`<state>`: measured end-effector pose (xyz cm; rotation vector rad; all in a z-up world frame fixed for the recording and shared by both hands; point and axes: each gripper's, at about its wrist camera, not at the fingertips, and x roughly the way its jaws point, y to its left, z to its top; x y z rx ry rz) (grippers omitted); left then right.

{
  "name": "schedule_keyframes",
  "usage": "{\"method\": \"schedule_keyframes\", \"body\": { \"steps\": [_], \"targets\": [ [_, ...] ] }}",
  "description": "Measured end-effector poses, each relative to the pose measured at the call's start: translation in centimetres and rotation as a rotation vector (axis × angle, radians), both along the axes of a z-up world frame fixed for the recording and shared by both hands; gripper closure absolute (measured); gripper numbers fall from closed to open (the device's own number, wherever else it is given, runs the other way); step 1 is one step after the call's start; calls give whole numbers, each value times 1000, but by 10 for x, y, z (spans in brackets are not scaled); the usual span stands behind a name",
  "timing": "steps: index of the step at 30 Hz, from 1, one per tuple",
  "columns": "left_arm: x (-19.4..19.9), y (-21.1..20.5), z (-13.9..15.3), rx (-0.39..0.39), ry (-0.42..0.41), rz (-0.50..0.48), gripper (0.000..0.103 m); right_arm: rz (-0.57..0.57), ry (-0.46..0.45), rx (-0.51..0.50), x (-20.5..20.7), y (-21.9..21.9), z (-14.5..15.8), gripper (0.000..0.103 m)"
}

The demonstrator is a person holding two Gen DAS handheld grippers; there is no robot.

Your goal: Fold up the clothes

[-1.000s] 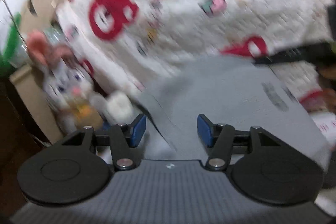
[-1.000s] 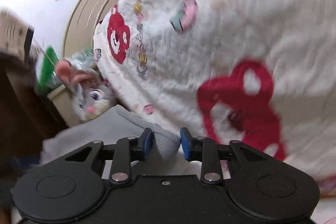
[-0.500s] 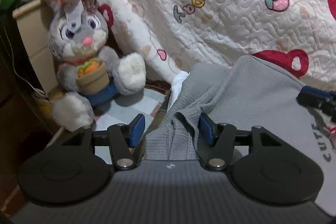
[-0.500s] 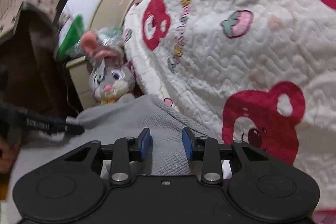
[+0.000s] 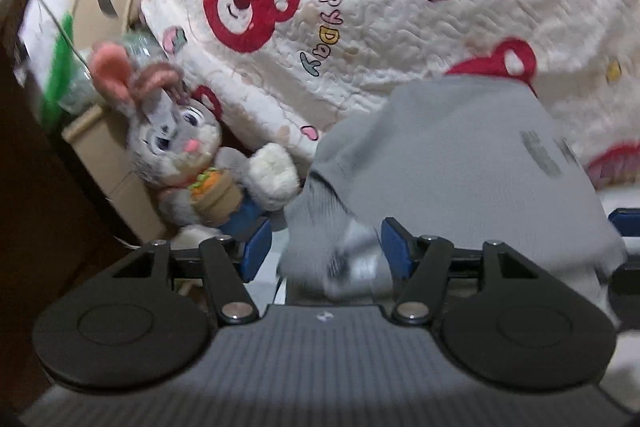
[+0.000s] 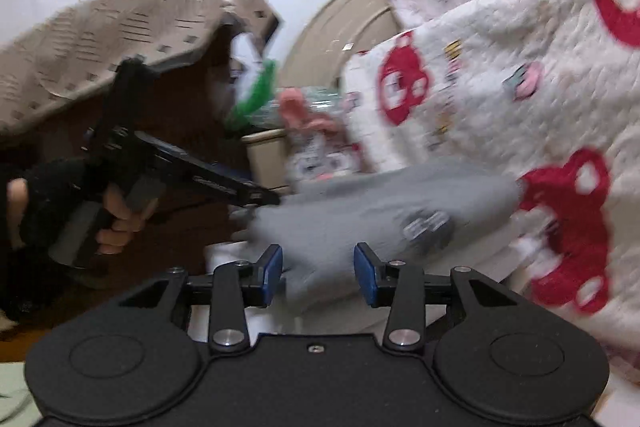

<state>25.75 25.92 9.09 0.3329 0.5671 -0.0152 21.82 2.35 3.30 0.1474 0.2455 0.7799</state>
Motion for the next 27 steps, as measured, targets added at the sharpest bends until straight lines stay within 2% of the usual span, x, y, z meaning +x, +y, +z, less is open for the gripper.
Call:
{"method": "schedule_keyframes", "body": {
  "steps": [1, 3, 4, 6, 9, 10, 12, 14, 16, 20, 23, 25, 27],
  "targets": [
    [-13, -5, 0, 17, -10, 4, 33, 30, -2, 28, -8, -3, -2, 56],
    [-40, -13, -3, -31, -15, -58, 30, 43, 0, 53, -23, -14, -8, 52],
    [-52, -18, -6, -62, -2, -82, 30, 16, 16, 56, -28, -22, -11, 49],
    [-73, -32, -11, -83, 22, -101, 29, -35, 54, 56, -37, -42, -17, 48],
    [-99, -61, -18, -83, 28, -108, 20, -112, 101, 47, -51, -76, -23, 45],
    [-106, -71, -19, -91, 30, -108, 18, -143, 82, 33, -60, -84, -23, 45],
    [-128, -95, -20, -134, -26, -145, 14, -197, 49, 10, -76, -101, -23, 45],
    [-145, -117, -20, -161, -43, -189, 1, -213, 39, 20, -94, -116, -20, 44],
    [-160, -143, -22, -154, -35, -197, 0, -233, 41, 1, -111, -126, -19, 38],
    [-175, -182, -35, -137, 3, -147, 0, -264, 91, -50, -138, -144, -20, 34],
    [-184, -201, -47, -130, 69, -31, 0, -283, 143, -44, -152, -155, -24, 26],
    [-193, -211, -53, -131, 98, 19, 0, -294, 150, -54, -165, -159, -25, 15],
    [-206, -219, -58, -130, 95, 49, 0, -294, 142, -61, -177, -161, -24, 13]
  ]
}}
